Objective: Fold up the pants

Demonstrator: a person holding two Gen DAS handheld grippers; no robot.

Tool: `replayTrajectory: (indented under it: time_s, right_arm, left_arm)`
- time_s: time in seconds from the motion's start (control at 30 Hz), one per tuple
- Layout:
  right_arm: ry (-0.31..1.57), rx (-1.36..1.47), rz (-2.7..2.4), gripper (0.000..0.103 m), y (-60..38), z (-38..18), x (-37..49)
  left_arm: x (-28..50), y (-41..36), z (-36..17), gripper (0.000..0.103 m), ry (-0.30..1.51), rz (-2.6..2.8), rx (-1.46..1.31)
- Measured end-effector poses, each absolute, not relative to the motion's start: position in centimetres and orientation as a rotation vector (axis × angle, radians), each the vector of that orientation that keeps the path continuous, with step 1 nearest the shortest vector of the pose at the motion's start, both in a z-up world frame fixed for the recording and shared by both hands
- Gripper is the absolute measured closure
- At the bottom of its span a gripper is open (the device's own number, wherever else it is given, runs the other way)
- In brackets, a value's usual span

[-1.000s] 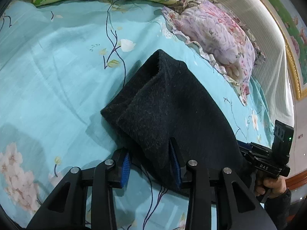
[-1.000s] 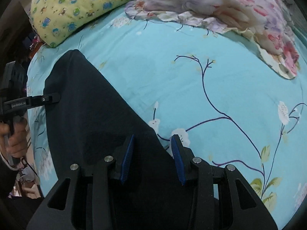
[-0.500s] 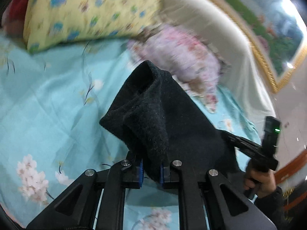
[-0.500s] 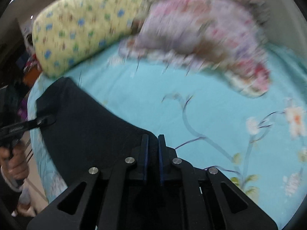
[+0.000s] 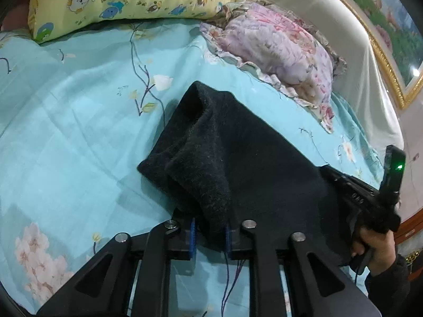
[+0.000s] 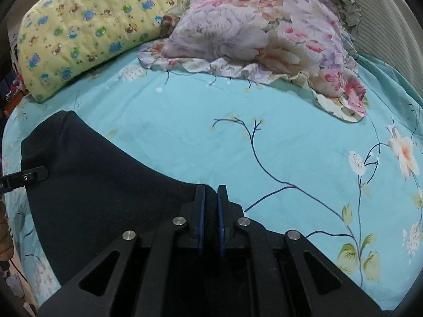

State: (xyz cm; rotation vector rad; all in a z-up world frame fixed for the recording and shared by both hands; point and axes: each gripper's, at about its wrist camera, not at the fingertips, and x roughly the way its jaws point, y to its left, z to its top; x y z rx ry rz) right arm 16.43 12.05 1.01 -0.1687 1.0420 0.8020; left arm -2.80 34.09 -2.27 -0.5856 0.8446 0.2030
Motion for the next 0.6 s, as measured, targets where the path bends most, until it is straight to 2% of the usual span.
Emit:
replayTrajectory:
  time_s: [0.03, 0.1, 0.13, 0.2, 0.27, 0.47, 0.6]
  right_arm:
    - [1.041, -0.148, 0.802, 0.089, 11.8, 1.0, 16.5]
    - [1.052, -0.098, 0.8, 0.084, 11.0, 1.3, 16.8]
    - [1.053, -0.075, 0.786, 0.081, 10.4, 1.6, 16.9]
    - [1.051, -0.041, 0.76, 0.08, 9.2, 2.4, 17.0]
    - [1.038, 0.004, 0.758, 0.079, 7.6, 3.6, 16.8]
    - [1.026, 0.085, 0.742, 0.069, 2.9, 5.6, 14.7]
    - [1.048, 0.129, 0.704, 0.067, 0.0, 5.7, 13.2]
  left_arm:
    - [-3.0, 34.2, -2.4, 0.079, 0.846, 0.206, -0.583]
    - [-3.5, 34.2, -2.0, 0.066, 0.85, 0.233, -0.561]
    - [-4.0, 34.2, -1.6, 0.063, 0.843, 0.259, -0.544]
    - [-4.6, 34.4, -1.0, 0.053, 0.847, 0.303, -0.525]
    - [-5.6, 34.7, -0.2, 0.053, 0.828, 0.324, -0.537]
    - [-6.8, 33.2, 3.1, 0.053, 0.771, 0.317, -0.48]
    - [-5.5, 30.6, 4.5, 0.044, 0.76, 0.246, -0.449]
